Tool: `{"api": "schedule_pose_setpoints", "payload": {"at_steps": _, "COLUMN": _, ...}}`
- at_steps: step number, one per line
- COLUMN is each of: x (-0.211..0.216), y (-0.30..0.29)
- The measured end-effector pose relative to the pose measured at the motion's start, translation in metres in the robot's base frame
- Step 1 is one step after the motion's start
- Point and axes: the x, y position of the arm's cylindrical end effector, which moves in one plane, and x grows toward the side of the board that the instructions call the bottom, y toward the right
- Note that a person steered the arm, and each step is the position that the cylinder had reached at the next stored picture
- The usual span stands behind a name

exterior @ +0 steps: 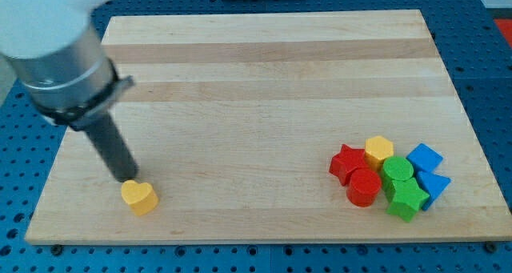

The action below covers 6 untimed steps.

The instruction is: Slightly push the heart to the right side

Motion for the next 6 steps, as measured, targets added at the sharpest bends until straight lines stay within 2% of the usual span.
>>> {"api": "schedule_pose_setpoints", "payload": {"at_steps": 1, "x": 0.005, "y": -0.01}}
{"api": "schedule_pose_setpoints", "payload": {"at_steps": 3, "x": 0.034, "y": 0.088}}
{"api": "schedule_pose_setpoints", "payload": {"at_steps": 4, "x": 0.012, "y": 0.065}}
{"api": "schedule_pose_setpoints", "payload": {"at_steps": 5, "x": -0.004, "y": 0.003}}
{"api": "schedule_pose_setpoints", "payload": {"at_steps": 6, "x": 0.019, "y": -0.031}}
